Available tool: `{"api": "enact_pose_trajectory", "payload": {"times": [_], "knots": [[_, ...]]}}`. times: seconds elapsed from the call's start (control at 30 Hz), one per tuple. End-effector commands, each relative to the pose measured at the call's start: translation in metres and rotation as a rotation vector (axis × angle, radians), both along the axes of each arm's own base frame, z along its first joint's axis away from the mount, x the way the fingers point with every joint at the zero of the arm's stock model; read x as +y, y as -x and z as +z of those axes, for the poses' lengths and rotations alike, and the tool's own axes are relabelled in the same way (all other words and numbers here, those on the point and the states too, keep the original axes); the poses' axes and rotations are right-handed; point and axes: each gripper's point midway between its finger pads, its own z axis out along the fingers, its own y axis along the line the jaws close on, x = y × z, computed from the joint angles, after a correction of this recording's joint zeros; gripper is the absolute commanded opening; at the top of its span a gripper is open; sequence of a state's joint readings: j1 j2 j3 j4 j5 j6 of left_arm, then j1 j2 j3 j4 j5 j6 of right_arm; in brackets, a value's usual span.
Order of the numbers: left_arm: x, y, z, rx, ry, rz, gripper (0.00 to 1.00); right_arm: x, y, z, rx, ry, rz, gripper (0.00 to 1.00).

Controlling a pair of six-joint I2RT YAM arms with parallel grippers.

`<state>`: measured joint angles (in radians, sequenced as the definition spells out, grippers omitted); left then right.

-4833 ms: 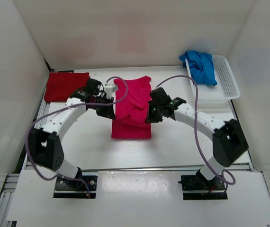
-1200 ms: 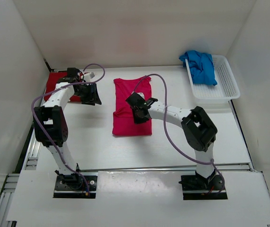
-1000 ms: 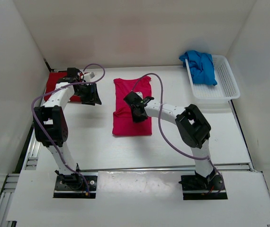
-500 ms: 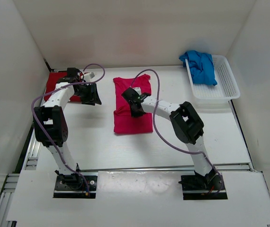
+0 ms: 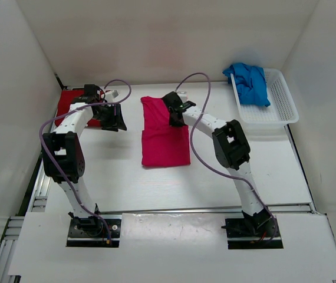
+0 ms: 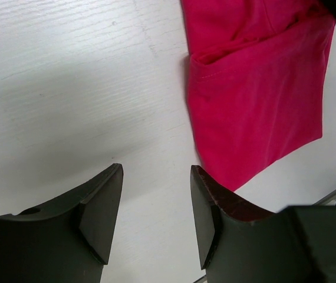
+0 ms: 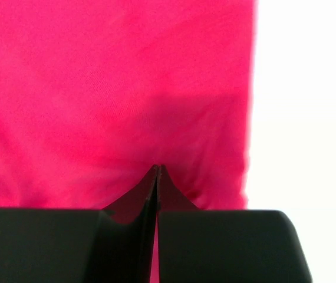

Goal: Fold and stack the t-shirts
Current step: Fold the folded rectangular tshirt in 1/3 of the way, then grab one side of the 2/3 rectangular tshirt with both arms

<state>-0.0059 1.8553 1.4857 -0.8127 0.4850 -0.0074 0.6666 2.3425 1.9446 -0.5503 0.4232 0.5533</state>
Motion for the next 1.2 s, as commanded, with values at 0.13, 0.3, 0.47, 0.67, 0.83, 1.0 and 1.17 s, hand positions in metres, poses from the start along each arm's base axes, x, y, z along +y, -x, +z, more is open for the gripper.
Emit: {"api": "enact_pose_trajectory", "payload": {"times": [0.13,0.3,0.47,0.67,0.83,1.0,1.17], "knots": [[-0.036,0.005,0.017,-0.021,-0.045,-0.093,0.61,-0.027,-0.016,0.051,-0.038,-0.153,-0.135,0.03],[-0.069,0.033,-0.009,0.105,-0.069,-0.189,0.61,-0.046,0.032,0.047,0.069,-0.158,-0.072,0.18],[-0.078,0.073,-0.028,0.217,-0.021,-0.232,0.61,-0.05,0.088,0.039,0.19,-0.25,0.076,0.39],[-0.082,0.124,-0.049,0.367,-0.007,-0.269,0.62,-0.059,0.155,0.013,0.349,-0.362,0.173,0.6],[-0.096,0.119,-0.055,0.332,0.018,-0.305,0.63,-0.061,0.179,-0.008,0.421,-0.426,0.15,0.61],[-0.107,0.13,-0.069,0.385,0.039,-0.338,0.64,-0.053,0.188,-0.016,0.474,-0.484,0.128,0.58],[-0.105,0.142,-0.081,0.444,0.041,-0.336,0.63,-0.06,0.203,-0.023,0.51,-0.48,0.114,0.56]]}}
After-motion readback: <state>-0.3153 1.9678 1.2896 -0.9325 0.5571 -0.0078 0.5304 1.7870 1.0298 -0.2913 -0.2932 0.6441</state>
